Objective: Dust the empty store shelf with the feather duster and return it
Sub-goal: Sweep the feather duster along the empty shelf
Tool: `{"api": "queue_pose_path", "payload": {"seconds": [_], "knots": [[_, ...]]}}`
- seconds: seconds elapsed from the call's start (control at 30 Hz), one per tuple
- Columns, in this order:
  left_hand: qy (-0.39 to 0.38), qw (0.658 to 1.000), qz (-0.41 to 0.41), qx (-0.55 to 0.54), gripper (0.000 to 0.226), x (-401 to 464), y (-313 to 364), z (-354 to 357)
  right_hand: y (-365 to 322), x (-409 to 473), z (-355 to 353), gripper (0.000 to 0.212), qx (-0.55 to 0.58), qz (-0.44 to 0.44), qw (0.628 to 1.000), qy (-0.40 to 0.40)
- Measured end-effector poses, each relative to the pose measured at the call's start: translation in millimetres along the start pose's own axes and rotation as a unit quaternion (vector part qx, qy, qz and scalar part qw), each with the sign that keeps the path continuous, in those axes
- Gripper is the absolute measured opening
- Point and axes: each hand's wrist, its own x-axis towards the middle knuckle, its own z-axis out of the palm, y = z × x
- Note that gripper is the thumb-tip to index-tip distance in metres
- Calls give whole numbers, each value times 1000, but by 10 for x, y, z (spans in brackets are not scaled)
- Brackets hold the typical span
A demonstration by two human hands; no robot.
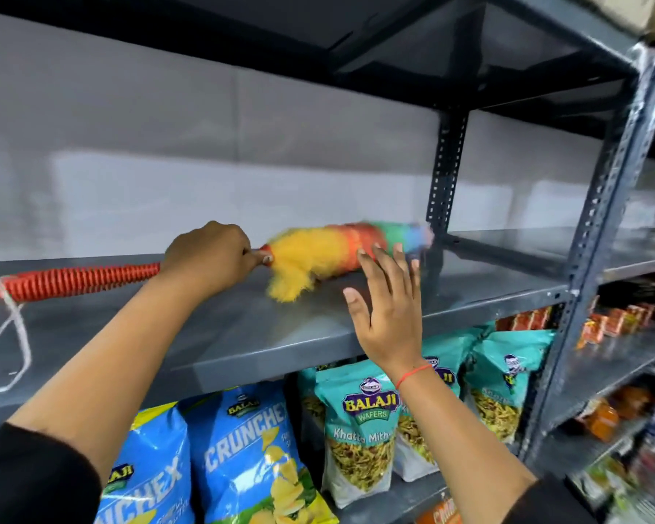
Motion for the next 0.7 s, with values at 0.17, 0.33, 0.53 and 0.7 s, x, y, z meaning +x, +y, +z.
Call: {"api": "queue_pose_path", "payload": {"seconds": [0.17, 0.33, 0.53, 0.7], "knots": [[-115, 991, 0, -75, 46, 125, 45, 80, 373, -59, -66, 49, -19, -3, 1000, -19], [-10, 999, -48, 5, 55, 191, 227, 166, 680, -114, -131, 52, -34, 2, 999, -14], [-61, 995, 20, -70, 53, 253, 595, 292, 994, -303, -110, 52, -20, 53, 998, 18], [-59, 998, 1, -1, 61, 291, 866, 449, 1257, -438, -129, 56, -19, 62, 998, 6]]}}
